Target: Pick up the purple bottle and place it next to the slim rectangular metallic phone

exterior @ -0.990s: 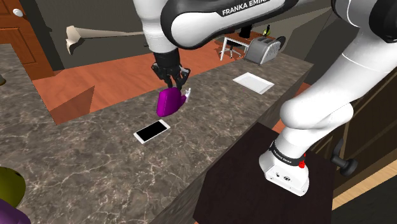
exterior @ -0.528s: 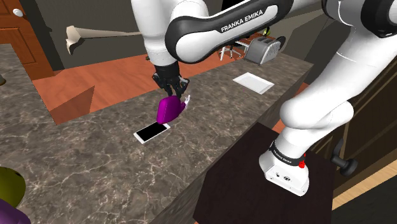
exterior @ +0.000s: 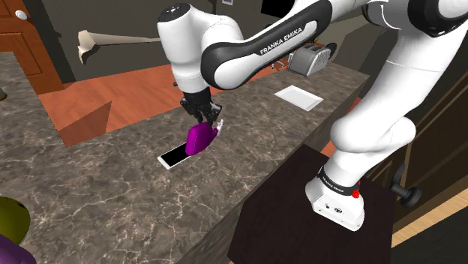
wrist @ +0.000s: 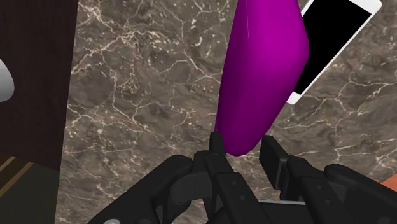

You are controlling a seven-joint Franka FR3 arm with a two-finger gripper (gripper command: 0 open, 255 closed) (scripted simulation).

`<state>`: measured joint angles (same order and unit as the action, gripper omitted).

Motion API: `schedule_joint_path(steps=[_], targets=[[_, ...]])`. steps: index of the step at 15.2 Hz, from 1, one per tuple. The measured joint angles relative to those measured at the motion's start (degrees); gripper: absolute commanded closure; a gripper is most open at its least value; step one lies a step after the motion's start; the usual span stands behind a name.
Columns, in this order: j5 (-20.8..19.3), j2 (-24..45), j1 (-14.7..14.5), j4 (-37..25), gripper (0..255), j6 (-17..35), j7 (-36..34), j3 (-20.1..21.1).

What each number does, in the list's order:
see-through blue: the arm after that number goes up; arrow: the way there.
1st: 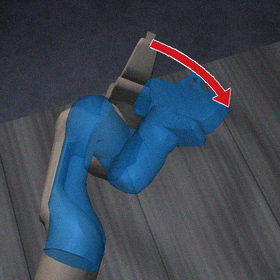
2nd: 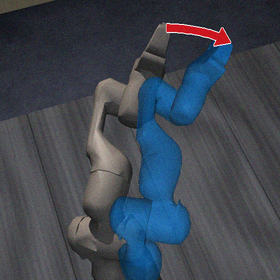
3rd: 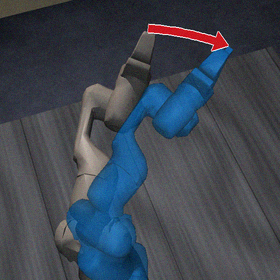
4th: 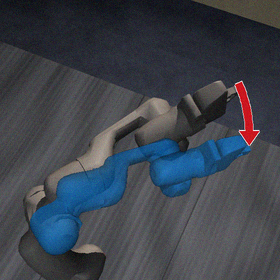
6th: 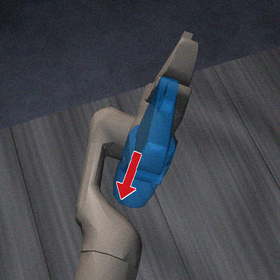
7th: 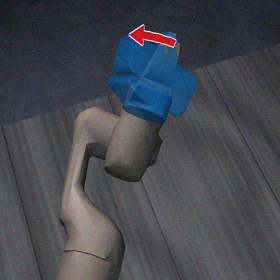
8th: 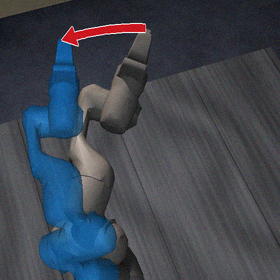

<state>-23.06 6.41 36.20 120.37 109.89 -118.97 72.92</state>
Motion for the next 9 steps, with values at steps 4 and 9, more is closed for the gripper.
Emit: schedule_joint_path(steps=[4,9], targets=[[-3.6,3.5,-2.2,1.3,255,1.5,-3.3,-1.6],[-8.5,8.1,-5.5,2.3,255,3.2,-7.2,-4.7]])
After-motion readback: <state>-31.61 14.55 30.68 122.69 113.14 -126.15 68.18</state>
